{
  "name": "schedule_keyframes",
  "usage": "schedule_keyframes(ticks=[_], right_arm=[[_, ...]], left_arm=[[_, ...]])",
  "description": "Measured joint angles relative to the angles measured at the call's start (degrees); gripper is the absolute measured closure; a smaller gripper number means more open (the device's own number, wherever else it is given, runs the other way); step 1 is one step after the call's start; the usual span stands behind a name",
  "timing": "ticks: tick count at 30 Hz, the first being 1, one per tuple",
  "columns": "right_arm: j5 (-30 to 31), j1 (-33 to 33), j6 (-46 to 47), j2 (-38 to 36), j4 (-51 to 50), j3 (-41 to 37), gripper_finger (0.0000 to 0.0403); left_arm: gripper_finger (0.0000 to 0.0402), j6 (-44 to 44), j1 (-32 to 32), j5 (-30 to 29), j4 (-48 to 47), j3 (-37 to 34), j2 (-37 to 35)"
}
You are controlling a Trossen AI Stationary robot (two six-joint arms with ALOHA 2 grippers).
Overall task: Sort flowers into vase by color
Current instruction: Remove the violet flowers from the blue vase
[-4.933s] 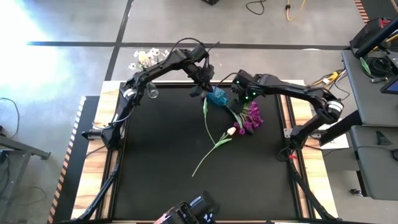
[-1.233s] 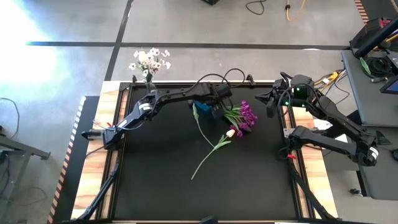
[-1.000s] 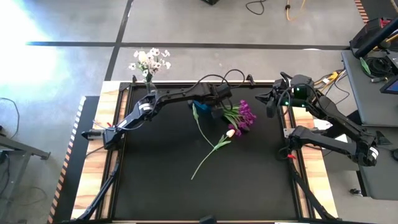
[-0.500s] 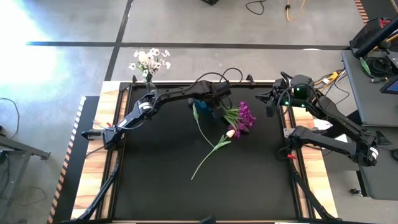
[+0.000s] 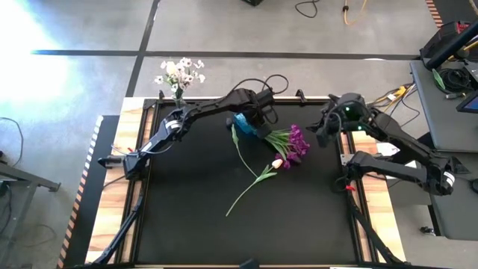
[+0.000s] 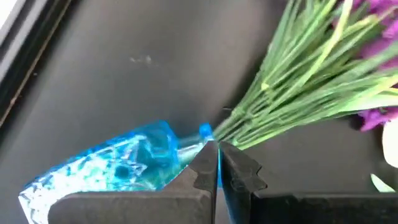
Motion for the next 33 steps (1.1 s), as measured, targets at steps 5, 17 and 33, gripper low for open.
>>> schedule_keyframes(ticks=[5, 17, 33], right_arm=[[1.28, 0.47, -0.36, 0.90, -0.47, 0.00, 0.0342], [3.04, 0.47, -0.35, 1.01, 2.29, 0.00, 0.0281], [3.95, 0.47, -0.37, 1.01, 3.39, 0.00, 0.0312]], left_arm=[[0.0366, 1.67, -1.17, -0.60, -1.64, 0.02, 0.00], [0.0244, 1.39, -5.42, -19.85, -0.40, -0.96, 0.12], [0.0236, 2.68, -5.65, -19.95, -0.02, -1.92, 1.70]])
